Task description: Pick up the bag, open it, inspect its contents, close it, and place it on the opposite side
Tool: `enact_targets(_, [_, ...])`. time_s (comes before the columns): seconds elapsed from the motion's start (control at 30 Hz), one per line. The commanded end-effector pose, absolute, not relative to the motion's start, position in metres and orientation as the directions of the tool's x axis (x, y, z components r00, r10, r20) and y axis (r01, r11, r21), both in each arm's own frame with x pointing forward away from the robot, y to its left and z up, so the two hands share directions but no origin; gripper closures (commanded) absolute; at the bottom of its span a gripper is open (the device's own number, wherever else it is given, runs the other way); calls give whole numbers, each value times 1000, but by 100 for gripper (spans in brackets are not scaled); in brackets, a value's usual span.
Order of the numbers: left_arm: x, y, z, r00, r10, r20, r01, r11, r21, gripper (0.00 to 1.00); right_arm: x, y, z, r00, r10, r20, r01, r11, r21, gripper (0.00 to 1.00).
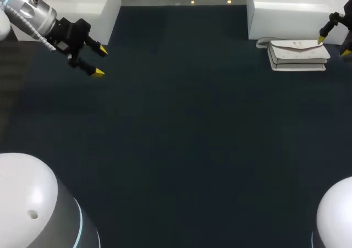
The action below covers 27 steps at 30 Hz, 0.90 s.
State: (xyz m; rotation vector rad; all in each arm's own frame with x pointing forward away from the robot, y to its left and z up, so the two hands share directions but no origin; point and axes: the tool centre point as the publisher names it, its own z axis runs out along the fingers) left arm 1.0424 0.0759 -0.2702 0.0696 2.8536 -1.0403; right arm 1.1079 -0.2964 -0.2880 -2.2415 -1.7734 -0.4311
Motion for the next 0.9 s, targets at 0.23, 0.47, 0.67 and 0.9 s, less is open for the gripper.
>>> enact_targets(0.23, [1059,68,-280,-997,-1,-83,53,755,-653,0,1127,-313,-300,227,876,426,972,-229,-48,0])
enact_targets(0.47, [1059,68,-280,-997,-1,-83,53,755,-653,0,1140,-320,-313,238,850,469,968,-248,-42,0])
enact_targets(0.67, [1059,68,-280,-997,-1,-83,53,755,-653,0,1152,-325,-325,237,823,516,964,-265,-19,0])
enact_targets(0.9, [1059,68,-280,-997,-1,-83,53,755,-653,0,1164,-328,-332,240,800,550,961,-276,-19,0])
